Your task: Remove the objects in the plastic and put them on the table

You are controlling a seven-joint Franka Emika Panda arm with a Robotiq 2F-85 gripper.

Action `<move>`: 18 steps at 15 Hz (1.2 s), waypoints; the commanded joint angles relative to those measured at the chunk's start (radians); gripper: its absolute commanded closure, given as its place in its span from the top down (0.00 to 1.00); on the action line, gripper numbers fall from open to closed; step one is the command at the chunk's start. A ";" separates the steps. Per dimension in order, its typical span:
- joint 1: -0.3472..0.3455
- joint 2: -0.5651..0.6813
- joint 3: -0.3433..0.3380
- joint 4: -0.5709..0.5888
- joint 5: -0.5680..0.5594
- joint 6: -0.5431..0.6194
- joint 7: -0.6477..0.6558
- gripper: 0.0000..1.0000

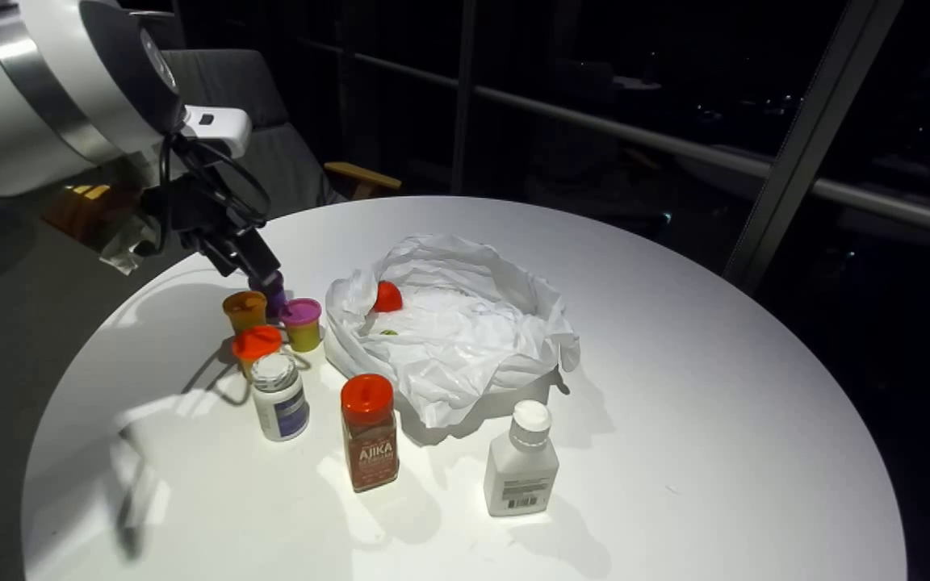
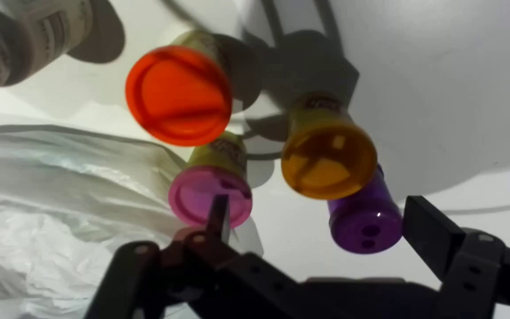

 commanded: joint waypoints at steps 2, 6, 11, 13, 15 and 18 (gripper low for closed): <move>0.086 -0.114 -0.066 0.061 0.011 -0.259 0.054 1.00; -0.028 -0.216 0.071 0.135 0.013 -0.508 -0.005 1.00; -0.200 -0.311 0.279 0.208 0.130 -0.842 -0.205 1.00; -0.266 -0.331 0.347 0.242 0.190 -0.948 -0.294 1.00; -0.311 -0.345 0.389 0.276 0.241 -1.030 -0.360 1.00; -0.349 -0.340 0.425 0.271 0.228 -1.036 -0.342 1.00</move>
